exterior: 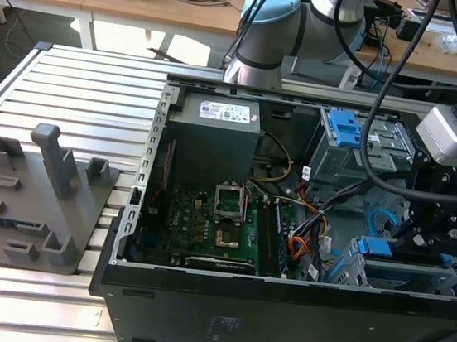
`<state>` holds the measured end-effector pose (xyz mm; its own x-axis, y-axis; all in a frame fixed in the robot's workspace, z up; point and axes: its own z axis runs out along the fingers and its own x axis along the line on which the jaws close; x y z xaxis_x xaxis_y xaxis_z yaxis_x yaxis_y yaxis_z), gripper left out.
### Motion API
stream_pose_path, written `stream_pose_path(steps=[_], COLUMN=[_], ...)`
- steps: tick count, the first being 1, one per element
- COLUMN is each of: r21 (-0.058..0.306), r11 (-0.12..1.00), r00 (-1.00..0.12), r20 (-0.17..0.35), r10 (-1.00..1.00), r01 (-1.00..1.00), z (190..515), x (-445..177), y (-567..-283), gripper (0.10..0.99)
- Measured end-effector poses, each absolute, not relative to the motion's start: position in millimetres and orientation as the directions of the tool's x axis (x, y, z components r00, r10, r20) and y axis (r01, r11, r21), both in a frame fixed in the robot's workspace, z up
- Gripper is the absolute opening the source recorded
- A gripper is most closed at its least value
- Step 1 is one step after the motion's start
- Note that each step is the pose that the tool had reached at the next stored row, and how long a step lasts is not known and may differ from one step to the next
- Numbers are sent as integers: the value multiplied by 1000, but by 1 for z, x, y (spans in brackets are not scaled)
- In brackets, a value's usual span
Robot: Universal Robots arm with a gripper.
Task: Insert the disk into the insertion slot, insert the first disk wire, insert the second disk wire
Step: 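Insert the second disk wire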
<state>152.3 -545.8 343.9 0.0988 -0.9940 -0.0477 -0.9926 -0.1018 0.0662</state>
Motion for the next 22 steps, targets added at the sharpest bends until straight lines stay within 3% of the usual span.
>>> stream_pose_path(steps=[22], r21=[66], r11=[-60], r00=[57], r20=[-57], r10=[-997], r01=[-996], z=[337], x=[158], y=[-548], gripper=[165])
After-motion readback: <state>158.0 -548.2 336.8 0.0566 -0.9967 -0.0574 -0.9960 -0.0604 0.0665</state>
